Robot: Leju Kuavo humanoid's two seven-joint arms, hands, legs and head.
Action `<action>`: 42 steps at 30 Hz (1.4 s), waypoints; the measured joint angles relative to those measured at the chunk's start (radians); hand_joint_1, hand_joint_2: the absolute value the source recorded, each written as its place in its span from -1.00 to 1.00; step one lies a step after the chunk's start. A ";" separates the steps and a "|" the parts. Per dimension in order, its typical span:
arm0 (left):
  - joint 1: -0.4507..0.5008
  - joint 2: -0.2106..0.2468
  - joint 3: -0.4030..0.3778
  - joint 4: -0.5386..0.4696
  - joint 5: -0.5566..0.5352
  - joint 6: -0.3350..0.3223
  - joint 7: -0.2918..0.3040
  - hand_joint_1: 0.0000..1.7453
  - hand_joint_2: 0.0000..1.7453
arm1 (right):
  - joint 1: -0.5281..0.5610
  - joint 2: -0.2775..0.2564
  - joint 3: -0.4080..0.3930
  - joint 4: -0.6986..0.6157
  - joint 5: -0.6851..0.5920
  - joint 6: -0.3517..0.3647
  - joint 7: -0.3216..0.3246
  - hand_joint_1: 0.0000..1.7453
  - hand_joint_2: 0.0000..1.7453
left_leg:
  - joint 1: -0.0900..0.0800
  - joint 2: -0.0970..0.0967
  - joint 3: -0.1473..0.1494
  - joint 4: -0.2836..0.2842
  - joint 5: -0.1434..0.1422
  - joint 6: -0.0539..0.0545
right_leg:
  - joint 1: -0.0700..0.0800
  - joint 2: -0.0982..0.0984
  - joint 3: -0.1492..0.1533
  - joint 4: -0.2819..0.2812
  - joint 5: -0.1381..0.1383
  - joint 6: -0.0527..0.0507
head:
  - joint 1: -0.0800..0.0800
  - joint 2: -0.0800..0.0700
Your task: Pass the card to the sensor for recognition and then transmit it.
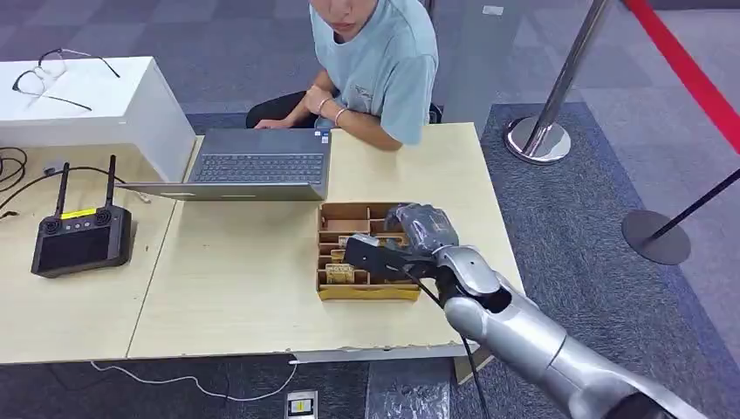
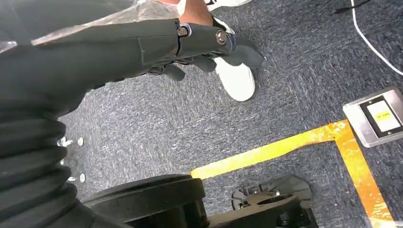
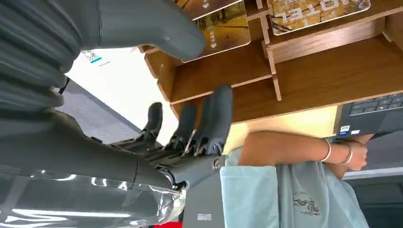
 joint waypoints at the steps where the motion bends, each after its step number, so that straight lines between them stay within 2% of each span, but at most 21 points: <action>1: 0.000 0.000 0.000 0.000 0.000 0.000 0.000 -1.00 1.00 | 0.000 0.000 0.000 0.000 0.000 0.000 0.000 0.02 1.00 | 0.000 0.000 0.000 0.000 0.000 0.000 | 0.000 0.000 0.000 0.000 0.000 0.000 | 0.000 0.000; 2: 0.000 0.000 0.000 0.000 0.000 0.000 0.000 -1.00 1.00 | 0.000 0.000 0.001 0.000 0.000 0.000 0.000 -0.04 1.00 | 0.000 0.000 0.000 0.000 0.000 0.000 | 0.000 0.000 0.000 0.000 0.000 0.000 | 0.000 0.000; 6: 0.000 0.000 0.000 0.000 -0.001 0.000 0.000 -1.00 1.00 | 0.000 0.000 0.006 0.003 -0.002 -0.001 -0.002 0.08 1.00 | 0.000 0.000 0.000 0.000 0.000 0.000 | 0.000 0.000 0.000 0.000 0.000 0.000 | 0.000 0.000; 9: 0.000 0.000 0.000 0.000 -0.002 0.000 0.000 -1.00 1.00 | 0.000 0.000 0.006 0.010 -0.010 -0.002 -0.008 -0.08 1.00 | 0.000 0.000 0.000 0.000 0.000 0.000 | 0.000 0.000 0.000 0.000 0.000 0.000 | 0.000 0.000; 14: 0.000 0.000 0.000 0.000 -0.007 0.000 0.000 -1.00 1.00 | 0.001 0.003 0.006 0.026 -0.038 -0.001 -0.024 -0.14 1.00 | 0.000 0.000 0.000 0.000 0.000 0.000 | 0.000 0.000 0.000 0.000 0.000 0.000 | 0.000 0.000; 17: 0.000 0.000 0.000 0.000 -0.010 0.000 0.002 -1.00 1.00 | 0.001 0.005 0.006 0.038 -0.038 -0.006 -0.026 0.04 1.00 | 0.000 0.000 0.000 0.000 0.000 0.000 | 0.000 0.000 0.000 0.000 0.000 0.000 | 0.000 0.000; 23: 0.000 0.000 0.000 0.000 -0.011 0.000 0.003 -1.00 1.00 | 0.000 0.010 0.006 0.067 -0.039 -0.014 -0.031 -0.02 1.00 | 0.000 0.000 0.000 0.000 0.000 0.000 | 0.000 0.000 0.000 0.000 0.000 0.000 | 0.000 0.000; 34: 0.000 -0.002 0.000 0.000 -0.011 0.000 0.003 -1.00 1.00 | 0.000 0.019 0.006 0.101 -0.039 -0.023 -0.039 0.12 1.00 | 0.000 0.000 0.000 0.000 0.000 0.000 | 0.000 0.000 0.000 0.000 0.000 0.000 | 0.000 0.000; 42: 0.000 -0.002 0.000 0.000 -0.014 -0.002 0.002 -1.00 1.00 | -0.001 0.019 0.006 0.110 -0.044 -0.025 -0.042 0.12 1.00 | 0.000 0.000 0.000 0.000 0.000 0.000 | 0.000 0.000 0.000 0.000 0.000 0.000 | 0.000 0.000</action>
